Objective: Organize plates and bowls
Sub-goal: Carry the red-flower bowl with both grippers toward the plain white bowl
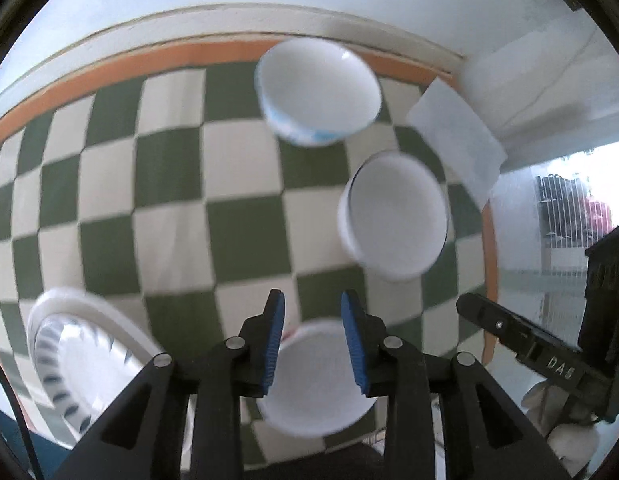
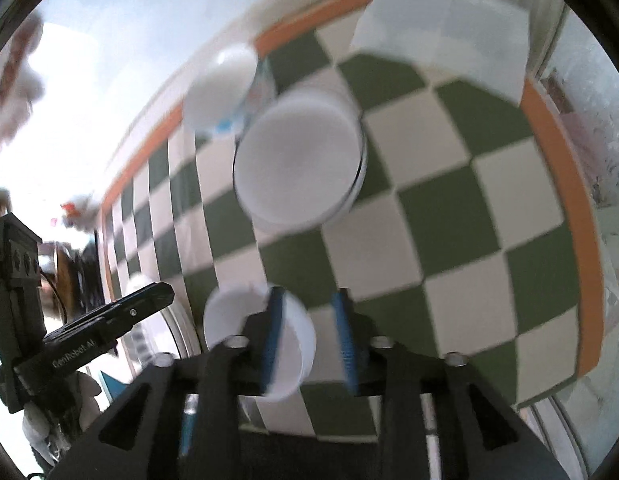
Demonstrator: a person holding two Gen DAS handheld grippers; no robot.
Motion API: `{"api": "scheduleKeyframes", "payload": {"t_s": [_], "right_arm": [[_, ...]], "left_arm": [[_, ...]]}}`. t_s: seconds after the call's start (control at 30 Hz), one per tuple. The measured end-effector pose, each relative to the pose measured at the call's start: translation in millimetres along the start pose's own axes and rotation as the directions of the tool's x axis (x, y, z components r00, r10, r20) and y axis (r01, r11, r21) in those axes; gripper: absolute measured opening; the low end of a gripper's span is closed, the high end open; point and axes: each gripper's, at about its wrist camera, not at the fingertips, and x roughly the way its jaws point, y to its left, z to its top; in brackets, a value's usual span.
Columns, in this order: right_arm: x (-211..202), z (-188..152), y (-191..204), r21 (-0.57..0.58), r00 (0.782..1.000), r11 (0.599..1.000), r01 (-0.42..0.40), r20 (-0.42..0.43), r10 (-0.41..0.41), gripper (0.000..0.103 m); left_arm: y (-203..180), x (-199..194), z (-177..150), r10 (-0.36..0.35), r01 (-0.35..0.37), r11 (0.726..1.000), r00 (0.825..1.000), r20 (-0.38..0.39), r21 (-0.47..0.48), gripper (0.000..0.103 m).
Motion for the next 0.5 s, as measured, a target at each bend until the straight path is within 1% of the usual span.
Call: {"api": "scheduleKeyframes", "payload": {"t_s": [0.1, 0.2, 0.37, 0.5], "right_arm": [[3, 26, -9, 0.021, 1.000, 1.000, 0.012, 0.020, -0.012, 0.042], [15, 48, -15, 0.036, 1.000, 0.999, 0.024, 0.011, -0.024, 0.042], [42, 69, -21, 0.035, 0.999, 0.998, 0.045, -0.013, -0.045, 0.042], [62, 77, -25, 0.019, 0.998, 0.999, 0.051, -0.041, -0.050, 0.041]], "left_arm": [[-9, 19, 28, 0.009, -0.008, 1.000, 1.000, -0.028, 0.017, 0.027], [-11, 43, 49, 0.002, 0.000, 1.000, 0.997, -0.074, 0.017, 0.027], [-20, 78, 61, 0.023, -0.019, 0.999, 0.991, -0.133, 0.030, 0.027], [-22, 92, 62, 0.036, -0.029, 0.998, 0.989, -0.145, 0.049, 0.026]]}}
